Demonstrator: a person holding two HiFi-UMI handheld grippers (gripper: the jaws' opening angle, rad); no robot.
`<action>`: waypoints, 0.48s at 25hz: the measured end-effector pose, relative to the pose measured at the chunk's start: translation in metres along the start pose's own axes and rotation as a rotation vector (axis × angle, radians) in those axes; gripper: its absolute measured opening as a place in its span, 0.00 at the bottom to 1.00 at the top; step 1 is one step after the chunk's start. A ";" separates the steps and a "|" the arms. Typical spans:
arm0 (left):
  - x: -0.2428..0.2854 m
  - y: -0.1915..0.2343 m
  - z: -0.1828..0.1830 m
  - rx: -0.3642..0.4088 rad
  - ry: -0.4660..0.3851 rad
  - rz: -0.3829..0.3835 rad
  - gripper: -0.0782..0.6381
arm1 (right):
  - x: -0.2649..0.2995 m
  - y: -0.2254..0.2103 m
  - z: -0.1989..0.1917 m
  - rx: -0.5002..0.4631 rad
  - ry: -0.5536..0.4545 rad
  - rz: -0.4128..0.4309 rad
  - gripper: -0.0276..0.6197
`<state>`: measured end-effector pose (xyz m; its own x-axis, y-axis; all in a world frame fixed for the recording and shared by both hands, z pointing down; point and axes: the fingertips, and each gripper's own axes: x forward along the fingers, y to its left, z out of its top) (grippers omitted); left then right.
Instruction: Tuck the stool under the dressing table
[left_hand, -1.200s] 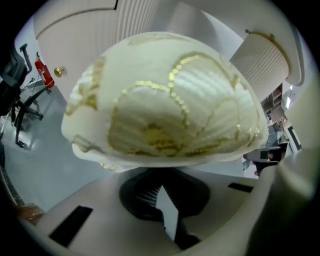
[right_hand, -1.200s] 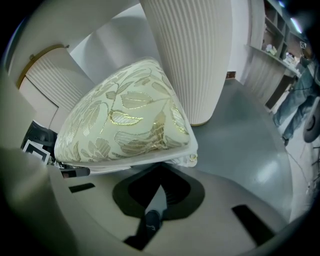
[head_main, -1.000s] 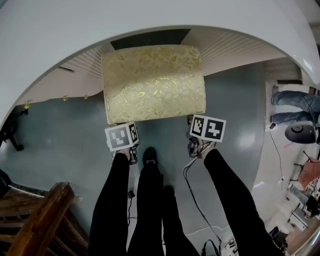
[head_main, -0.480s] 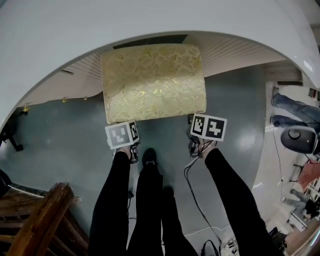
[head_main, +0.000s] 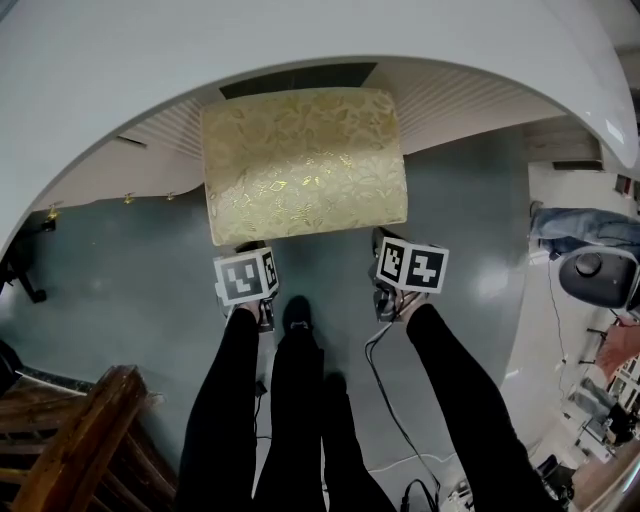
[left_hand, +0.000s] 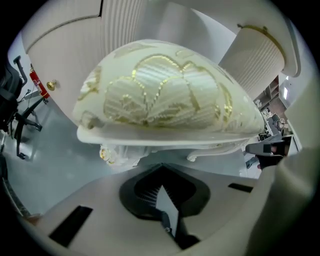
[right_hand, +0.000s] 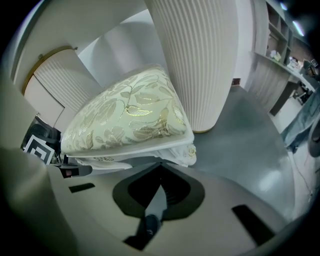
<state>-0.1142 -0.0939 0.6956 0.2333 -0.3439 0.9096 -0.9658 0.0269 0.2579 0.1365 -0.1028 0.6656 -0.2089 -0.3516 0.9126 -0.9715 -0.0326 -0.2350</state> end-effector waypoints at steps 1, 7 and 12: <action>-0.002 0.001 -0.003 -0.003 0.001 0.003 0.12 | -0.002 -0.001 -0.004 0.001 0.005 0.000 0.05; -0.013 0.006 -0.021 0.017 0.004 0.020 0.12 | -0.009 0.000 -0.022 -0.019 0.021 0.012 0.05; -0.025 0.010 -0.030 0.022 0.005 0.025 0.12 | -0.017 0.009 -0.027 -0.033 0.017 0.027 0.05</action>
<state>-0.1266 -0.0566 0.6851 0.2098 -0.3384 0.9173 -0.9735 0.0151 0.2282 0.1282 -0.0722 0.6570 -0.2371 -0.3356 0.9117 -0.9685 0.0076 -0.2491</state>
